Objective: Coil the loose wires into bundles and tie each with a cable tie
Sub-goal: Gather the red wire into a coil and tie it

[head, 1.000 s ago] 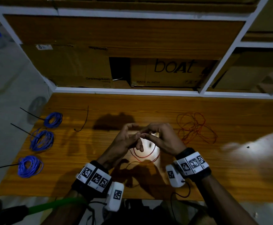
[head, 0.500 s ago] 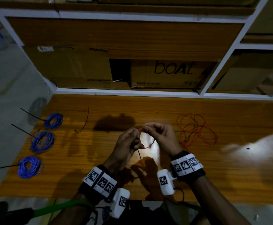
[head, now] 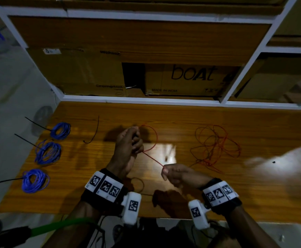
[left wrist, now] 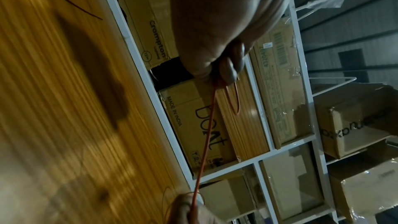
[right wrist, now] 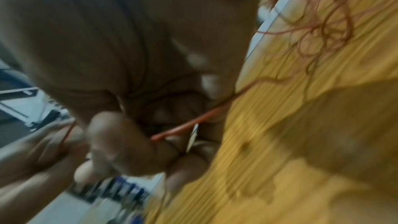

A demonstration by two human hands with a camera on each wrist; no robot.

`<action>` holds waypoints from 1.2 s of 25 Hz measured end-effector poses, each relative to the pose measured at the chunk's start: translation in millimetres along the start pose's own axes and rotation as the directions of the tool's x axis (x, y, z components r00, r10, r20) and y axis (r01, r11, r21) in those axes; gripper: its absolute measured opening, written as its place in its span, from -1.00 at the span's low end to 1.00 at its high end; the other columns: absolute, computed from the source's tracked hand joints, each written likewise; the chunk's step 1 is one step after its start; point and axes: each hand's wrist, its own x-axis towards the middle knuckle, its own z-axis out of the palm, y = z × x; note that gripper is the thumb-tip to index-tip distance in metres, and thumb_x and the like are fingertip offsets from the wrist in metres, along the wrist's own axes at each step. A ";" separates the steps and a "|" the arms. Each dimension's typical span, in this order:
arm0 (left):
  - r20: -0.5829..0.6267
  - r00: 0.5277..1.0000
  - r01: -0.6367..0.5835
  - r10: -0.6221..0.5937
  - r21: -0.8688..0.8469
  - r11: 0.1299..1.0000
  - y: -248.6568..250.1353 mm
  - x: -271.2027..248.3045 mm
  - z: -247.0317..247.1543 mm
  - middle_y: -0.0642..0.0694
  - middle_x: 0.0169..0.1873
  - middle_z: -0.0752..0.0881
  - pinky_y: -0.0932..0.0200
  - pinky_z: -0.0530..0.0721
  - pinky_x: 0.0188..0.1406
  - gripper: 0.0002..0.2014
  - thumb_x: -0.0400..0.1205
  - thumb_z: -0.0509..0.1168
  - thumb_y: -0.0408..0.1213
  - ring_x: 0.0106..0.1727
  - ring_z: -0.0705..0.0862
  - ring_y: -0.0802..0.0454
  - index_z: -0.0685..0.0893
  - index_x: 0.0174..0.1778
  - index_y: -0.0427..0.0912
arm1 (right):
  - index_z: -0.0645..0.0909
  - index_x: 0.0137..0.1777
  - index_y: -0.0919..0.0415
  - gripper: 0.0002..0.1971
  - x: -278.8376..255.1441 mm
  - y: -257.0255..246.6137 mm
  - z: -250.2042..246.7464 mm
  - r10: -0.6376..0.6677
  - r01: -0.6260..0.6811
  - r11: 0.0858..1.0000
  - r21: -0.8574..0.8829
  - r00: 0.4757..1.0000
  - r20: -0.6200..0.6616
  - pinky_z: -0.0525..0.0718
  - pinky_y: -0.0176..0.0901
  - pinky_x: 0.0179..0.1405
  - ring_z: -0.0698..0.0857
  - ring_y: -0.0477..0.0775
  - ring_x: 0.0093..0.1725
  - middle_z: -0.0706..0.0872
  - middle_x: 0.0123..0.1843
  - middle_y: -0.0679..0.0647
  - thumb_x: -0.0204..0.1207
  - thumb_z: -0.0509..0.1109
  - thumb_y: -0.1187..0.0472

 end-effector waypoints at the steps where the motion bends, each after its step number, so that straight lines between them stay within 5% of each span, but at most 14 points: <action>1: 0.017 1.000 -0.001 0.001 0.029 1.000 0.8 0.1 -3.7 0.09 -0.59 0.34 0.24 0.22 -0.61 -0.73 0.79 0.13 -0.29 -0.65 0.26 0.18 0.49 -0.27 -0.15 | 0.58 -0.06 0.17 -0.70 -2.8 3.3 -7.3 0.007 -0.007 0.999 -0.031 1.000 -0.011 0.22 -0.18 -0.44 0.28 -0.02 -0.45 0.33 -0.43 0.02 0.78 0.16 0.00; 5: 0.046 0.999 0.020 -0.028 0.159 0.987 7.1 -6.3 -18.0 0.10 -0.65 0.32 0.15 0.12 -0.57 -0.69 0.78 0.14 -0.31 -0.70 0.22 0.18 0.51 -0.31 -0.17 | 0.62 -0.18 0.05 -0.71 -20.3 2.8 -38.9 0.107 -0.122 0.929 -0.348 0.992 -0.063 0.43 -0.37 -0.38 0.50 -0.27 -0.47 0.56 -0.47 -0.19 0.75 0.22 0.01; 8: 0.054 0.991 0.108 -0.126 0.249 0.962 22.2 -13.8 -33.7 0.09 -0.68 0.33 0.22 0.15 -0.64 -0.69 0.78 0.13 -0.30 -0.74 0.22 0.18 0.51 -0.31 -0.19 | 0.79 -0.06 -0.35 -0.81 -38.5 17.4 -86.4 0.059 -0.124 0.925 -0.360 0.981 -0.185 0.64 -0.40 0.01 0.70 -0.51 -0.04 0.71 -0.09 -0.65 0.56 0.34 -0.25; 10: 0.059 0.972 0.192 -0.228 0.360 0.913 23.8 -24.1 -35.8 0.02 -0.65 0.40 0.28 0.19 -0.70 -0.69 0.79 0.12 -0.30 -0.75 0.27 0.16 0.51 -0.30 -0.20 | 0.73 0.15 -0.43 -0.74 -41.8 38.4 -116.7 -0.016 -0.125 0.896 -0.427 0.950 -0.312 0.74 -0.03 0.23 0.75 -0.21 0.22 0.76 0.22 -0.38 0.55 0.33 -0.37; 12: 0.051 0.941 0.266 -0.336 0.503 0.822 14.2 -35.7 -25.5 -0.09 -0.61 0.57 0.33 0.26 -0.75 -0.70 0.80 0.10 -0.33 -0.75 0.37 0.11 0.52 -0.27 -0.22 | 0.68 0.08 -0.21 -0.82 -32.9 35.8 -122.2 -0.059 -0.274 0.724 -0.633 0.890 -0.452 0.77 0.24 0.05 0.78 0.03 0.01 0.80 0.05 -0.07 0.71 0.25 -0.14; 14: 0.059 0.902 0.317 -0.428 0.583 0.748 -3.4 -42.0 -8.2 -0.25 -0.50 0.74 0.27 0.33 -0.68 -0.72 0.79 0.06 -0.35 -0.72 0.47 0.05 0.48 -0.25 -0.23 | 0.63 -0.04 0.03 -0.79 -22.1 13.2 -105.0 -0.233 -0.332 0.585 -0.740 0.805 -0.546 0.72 0.20 -0.20 0.72 0.15 -0.24 0.74 -0.19 0.09 0.76 0.22 0.02; 16: 0.062 0.870 0.373 -0.489 0.565 0.736 -21.8 -41.9 4.8 -0.37 -0.32 0.83 0.22 0.40 -0.62 -0.78 0.78 0.01 -0.34 -0.66 0.57 -0.01 0.42 -0.18 -0.23 | 0.67 -0.07 0.17 -0.73 -8.7 -5.9 -85.1 -0.359 -0.238 0.681 -0.692 0.715 -0.600 0.57 0.00 -0.35 0.67 0.13 -0.34 0.73 -0.30 0.10 0.76 0.24 0.06; 18: 0.059 0.859 0.421 -0.509 0.483 0.767 -38.0 -36.0 9.7 -0.39 -0.19 0.84 0.22 0.47 -0.59 -0.81 0.80 -0.03 -0.30 -0.59 0.66 -0.04 0.40 -0.07 -0.27 | 0.73 -0.05 0.13 -0.72 1.6 -20.0 -63.9 -0.404 -0.104 0.775 -0.624 0.677 -0.615 0.54 -0.08 -0.31 0.73 0.03 -0.24 0.78 -0.22 0.02 0.76 0.25 0.06; 21: 0.006 0.885 0.446 -0.466 0.277 0.851 -54.2 -27.7 15.7 -0.37 -0.12 0.85 0.20 0.54 -0.55 -0.77 0.84 -0.03 -0.23 -0.48 0.76 -0.11 0.38 -0.04 -0.28 | 0.77 0.12 0.04 -0.73 2.6 -39.5 -36.7 -0.391 0.145 0.853 -0.501 0.814 -0.430 0.69 -0.14 0.10 0.77 -0.08 0.14 0.83 0.10 -0.07 0.77 0.22 0.06; 24: -0.098 0.919 0.393 -0.383 0.117 0.912 -59.6 -24.6 16.0 -0.33 -0.07 0.85 0.13 0.60 -0.34 -0.66 0.85 0.02 -0.20 -0.25 0.84 -0.15 0.54 0.17 -0.43 | 0.67 0.32 -0.01 -0.73 -7.7 -53.0 -19.8 -0.297 0.216 0.914 -0.343 0.933 -0.202 0.68 -0.19 0.25 0.72 -0.09 0.28 0.78 0.27 -0.09 0.77 0.19 0.17; 30: -0.042 0.958 0.274 -0.284 -0.161 0.948 -50.9 -22.4 14.3 -0.31 0.04 0.84 -0.01 0.69 0.07 -0.64 0.86 -0.04 -0.12 -0.01 0.83 -0.12 0.47 0.32 -0.33 | 0.61 0.43 -0.25 -0.69 -7.6 -30.2 -12.1 -0.221 0.162 0.879 -0.449 0.972 -0.082 0.69 0.30 0.11 0.71 0.31 0.11 0.75 0.19 0.28 0.75 0.24 -0.02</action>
